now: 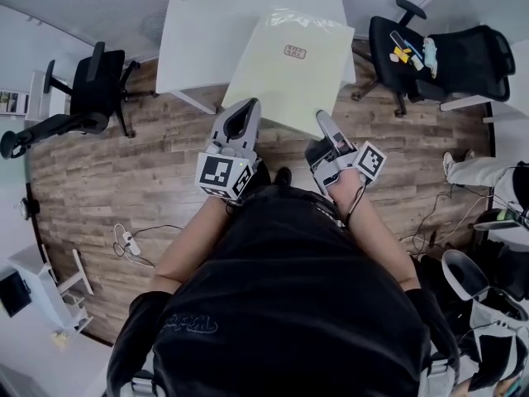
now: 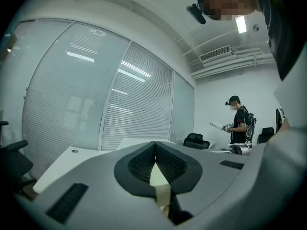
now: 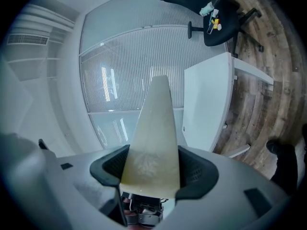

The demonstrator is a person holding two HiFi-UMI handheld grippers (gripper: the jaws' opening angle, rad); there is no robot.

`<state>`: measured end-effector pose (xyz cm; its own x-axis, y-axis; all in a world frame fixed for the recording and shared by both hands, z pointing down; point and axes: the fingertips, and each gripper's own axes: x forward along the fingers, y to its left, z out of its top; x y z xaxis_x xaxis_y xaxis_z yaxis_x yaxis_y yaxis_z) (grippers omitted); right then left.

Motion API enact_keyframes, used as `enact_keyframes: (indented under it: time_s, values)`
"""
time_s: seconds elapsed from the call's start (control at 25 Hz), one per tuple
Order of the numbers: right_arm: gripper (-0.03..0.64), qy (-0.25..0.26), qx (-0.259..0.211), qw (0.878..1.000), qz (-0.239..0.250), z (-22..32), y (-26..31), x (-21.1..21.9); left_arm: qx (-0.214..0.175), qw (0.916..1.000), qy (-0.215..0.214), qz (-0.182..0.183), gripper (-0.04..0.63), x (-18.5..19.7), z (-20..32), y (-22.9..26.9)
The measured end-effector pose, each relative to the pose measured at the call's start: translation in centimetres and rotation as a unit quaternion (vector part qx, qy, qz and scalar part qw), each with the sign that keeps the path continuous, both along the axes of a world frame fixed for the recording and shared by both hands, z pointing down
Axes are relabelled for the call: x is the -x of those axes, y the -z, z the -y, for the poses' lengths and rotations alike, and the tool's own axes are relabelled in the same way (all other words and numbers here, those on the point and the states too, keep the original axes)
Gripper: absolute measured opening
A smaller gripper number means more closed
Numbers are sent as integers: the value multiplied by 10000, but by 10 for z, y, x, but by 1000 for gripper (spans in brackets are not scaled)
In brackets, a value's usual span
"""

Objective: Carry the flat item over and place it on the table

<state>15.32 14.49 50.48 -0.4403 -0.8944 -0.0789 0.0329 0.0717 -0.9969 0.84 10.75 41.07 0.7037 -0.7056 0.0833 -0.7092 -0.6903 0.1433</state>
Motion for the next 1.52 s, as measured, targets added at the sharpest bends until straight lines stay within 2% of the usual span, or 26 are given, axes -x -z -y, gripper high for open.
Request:
enact_keyframes:
  time_s: [0.28, 0.84, 1.08, 1.24, 1.52]
  values:
    - [299, -25, 33, 10000, -50, 23, -3, -18, 31, 10000, -64, 41, 15, -19, 24, -3]
    - [299, -49, 240, 9997, -20, 90, -17, 3, 216, 9995, -109, 190, 14, 5, 91, -23]
    - [299, -118, 282, 9995, -50, 135, -19, 24, 259, 9995, -136, 130, 14, 33, 134, -29]
    - [300, -268, 274, 9993, -48, 170, -12, 44, 251, 9996, -116, 93, 14, 71, 177, -23]
    - [300, -462, 177, 9987, -106, 212, -8, 67, 84, 9997, -217, 72, 15, 112, 231, -7]
